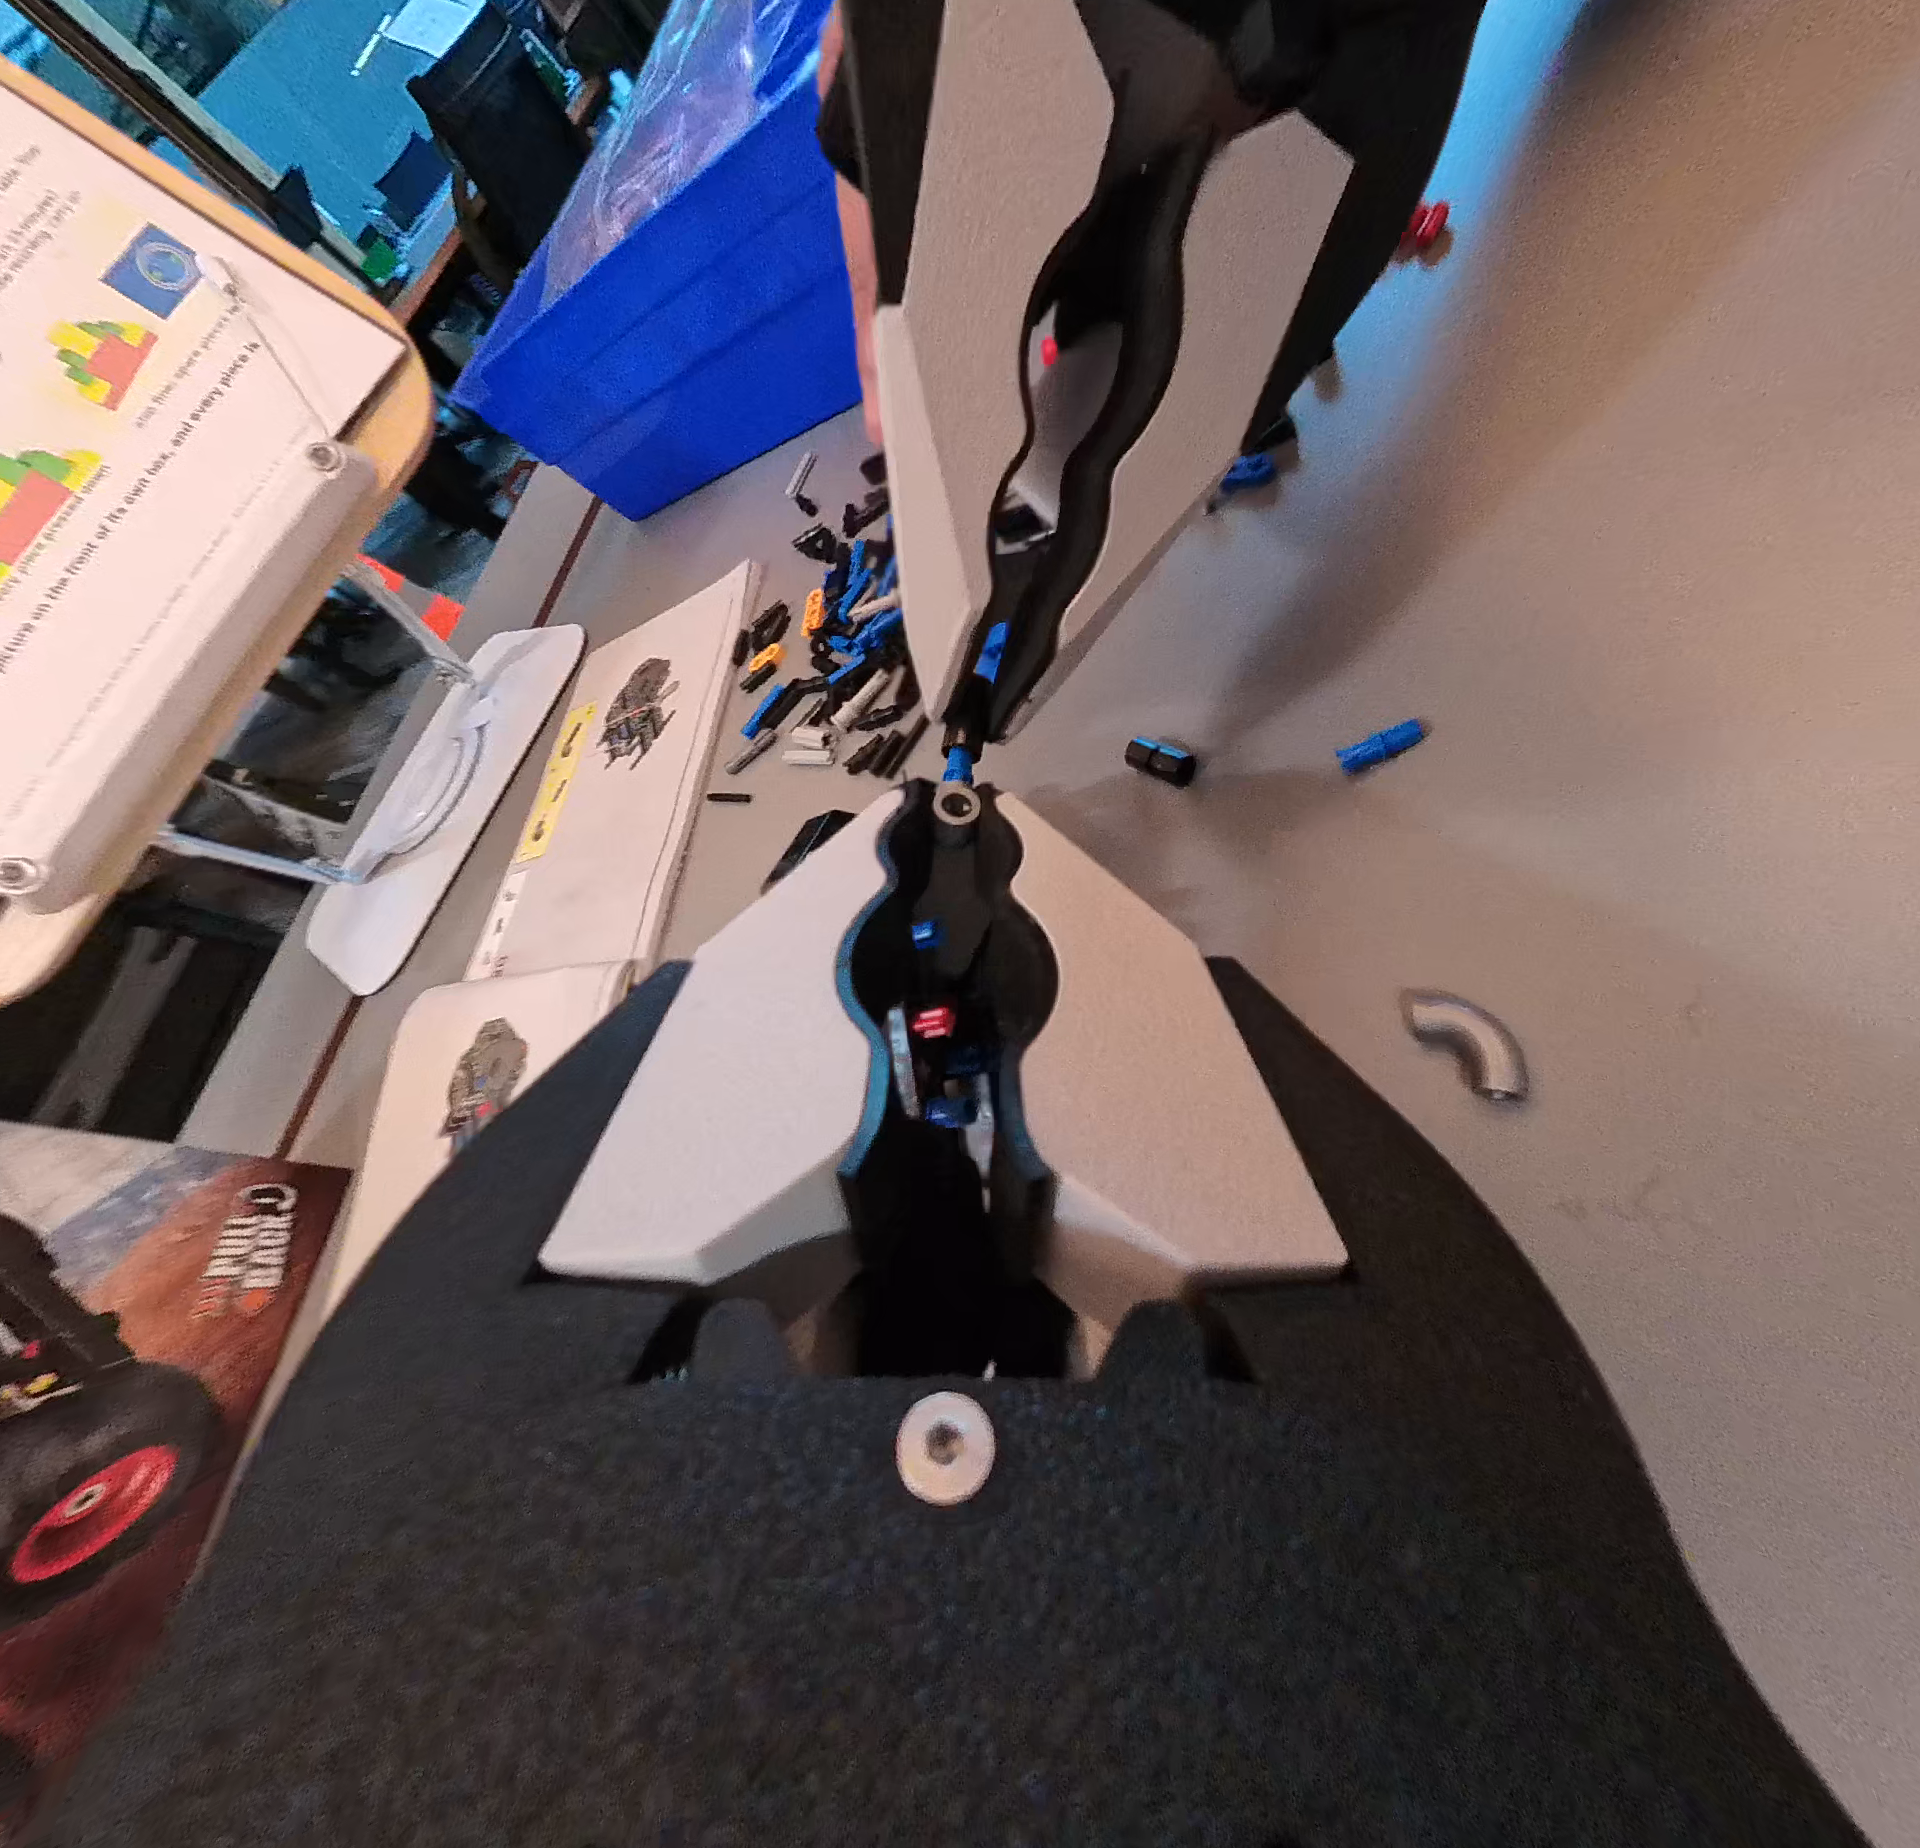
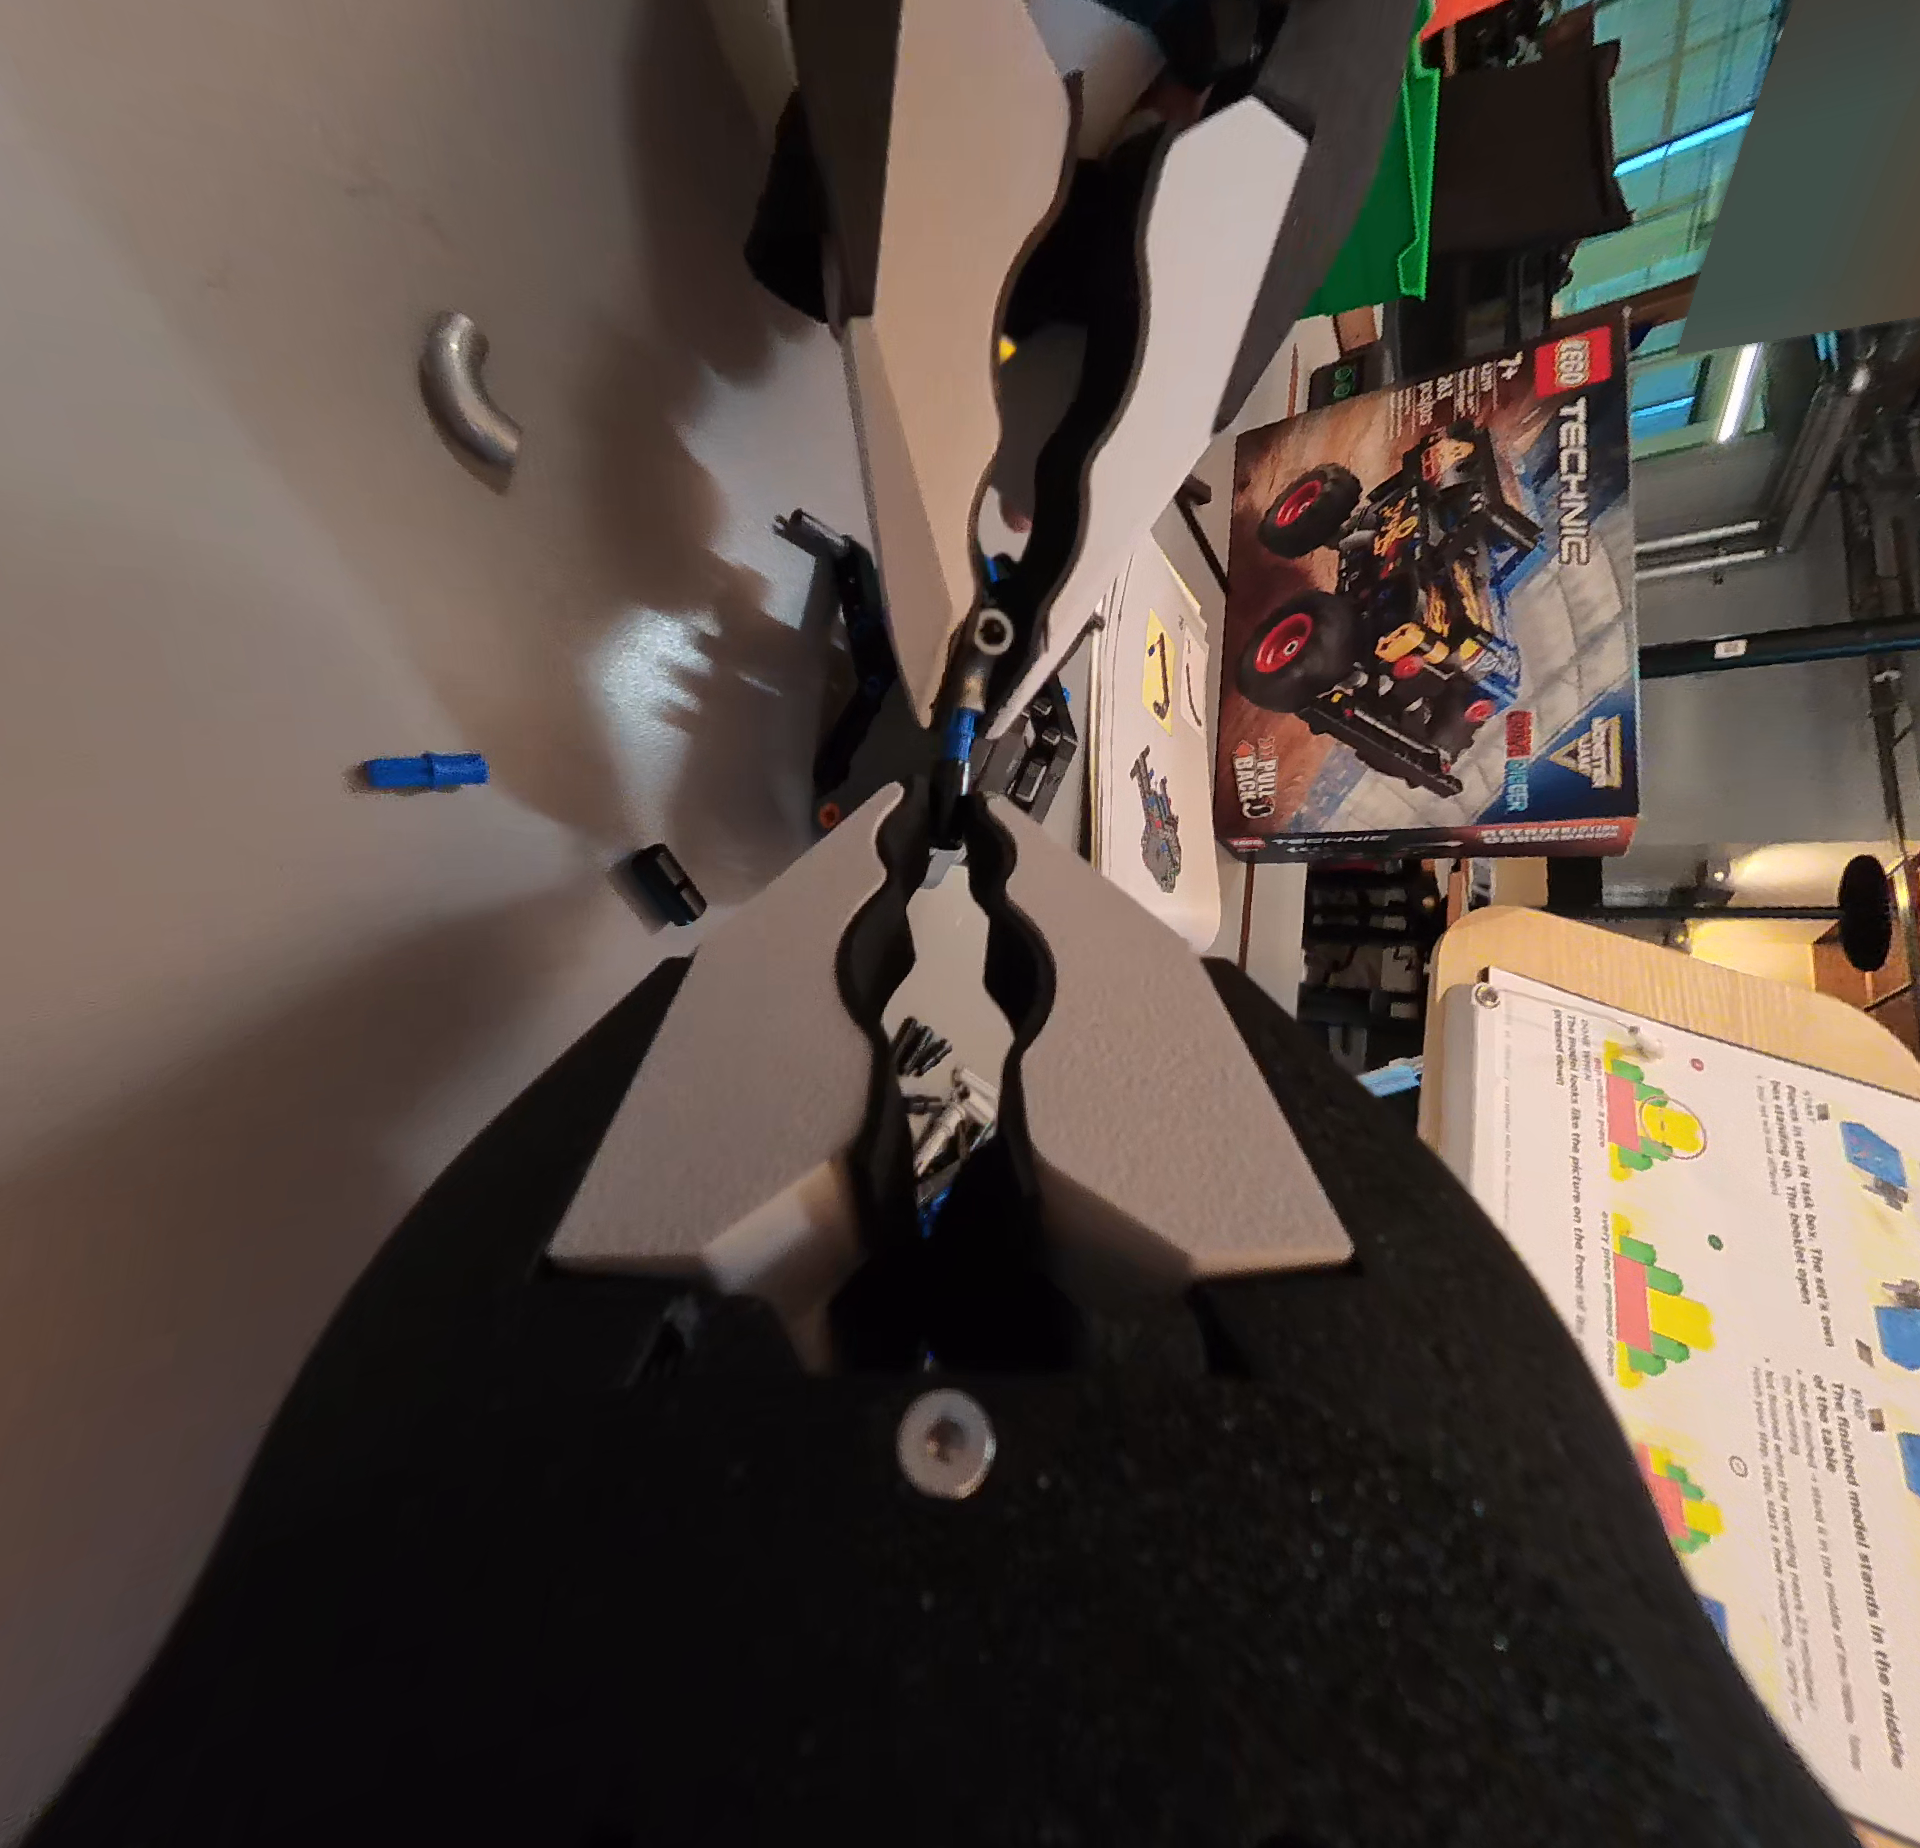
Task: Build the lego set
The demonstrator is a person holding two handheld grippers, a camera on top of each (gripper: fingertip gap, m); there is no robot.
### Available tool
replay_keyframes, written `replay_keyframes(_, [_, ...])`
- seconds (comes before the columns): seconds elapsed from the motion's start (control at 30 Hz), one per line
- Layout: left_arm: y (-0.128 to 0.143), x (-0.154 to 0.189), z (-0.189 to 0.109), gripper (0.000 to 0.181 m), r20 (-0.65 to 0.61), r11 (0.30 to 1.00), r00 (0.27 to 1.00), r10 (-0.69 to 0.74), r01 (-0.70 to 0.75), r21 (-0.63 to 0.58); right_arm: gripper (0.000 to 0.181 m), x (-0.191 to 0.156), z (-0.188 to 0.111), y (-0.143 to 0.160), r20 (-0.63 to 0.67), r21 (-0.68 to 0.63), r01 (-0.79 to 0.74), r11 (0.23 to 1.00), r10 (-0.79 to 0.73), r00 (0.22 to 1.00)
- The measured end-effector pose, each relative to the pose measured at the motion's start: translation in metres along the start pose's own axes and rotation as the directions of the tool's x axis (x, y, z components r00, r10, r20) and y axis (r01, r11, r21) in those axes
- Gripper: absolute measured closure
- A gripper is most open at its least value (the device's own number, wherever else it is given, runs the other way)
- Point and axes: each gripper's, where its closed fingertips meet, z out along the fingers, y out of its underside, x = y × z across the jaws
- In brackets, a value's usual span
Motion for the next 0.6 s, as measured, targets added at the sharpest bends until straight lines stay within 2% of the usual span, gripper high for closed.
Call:
replay_keyframes(0.07, [-0.003,0.001,-0.001,0.176,-0.035,0.998,0.998,-0.049,0.05,0.03,0.175,0.0,-0.002,-0.002,0.013,0.056,-0.024,0.998,0.023,1.0])
replay_keyframes(0.17, [-0.01,0.002,-0.005,0.175,-0.083,0.988,0.99,-0.116,0.123,0.088,0.175,0.002,-0.006,-0.006,0.087,0.161,-0.161,0.974,0.149,0.985])
replay_keyframes(0.3, [-0.017,0.004,-0.009,0.175,-0.148,0.972,0.974,-0.169,0.19,0.138,0.175,0.001,-0.011,-0.012,0.144,0.216,-0.24,0.946,0.212,0.967])
replay_keyframes(0.4, [-0.026,0.003,-0.015,0.176,-0.208,0.942,0.953,-0.22,0.263,0.209,0.175,0.008,-0.018,-0.02,0.208,0.316,-0.352,0.881,0.297,0.932])
replay_keyframes(0.53, [-0.033,0.001,-0.02,0.175,-0.261,0.908,0.927,-0.27,0.335,0.251,0.175,0.011,-0.021,-0.025,0.285,0.348,-0.469,0.812,0.385,0.878])
replay_keyframes(0.6, [-0.034,0.0,-0.02,0.175,-0.247,0.912,0.934,-0.26,0.321,0.254,0.175,0.012,-0.021,-0.025,0.295,0.34,-0.485,0.806,0.398,0.869])
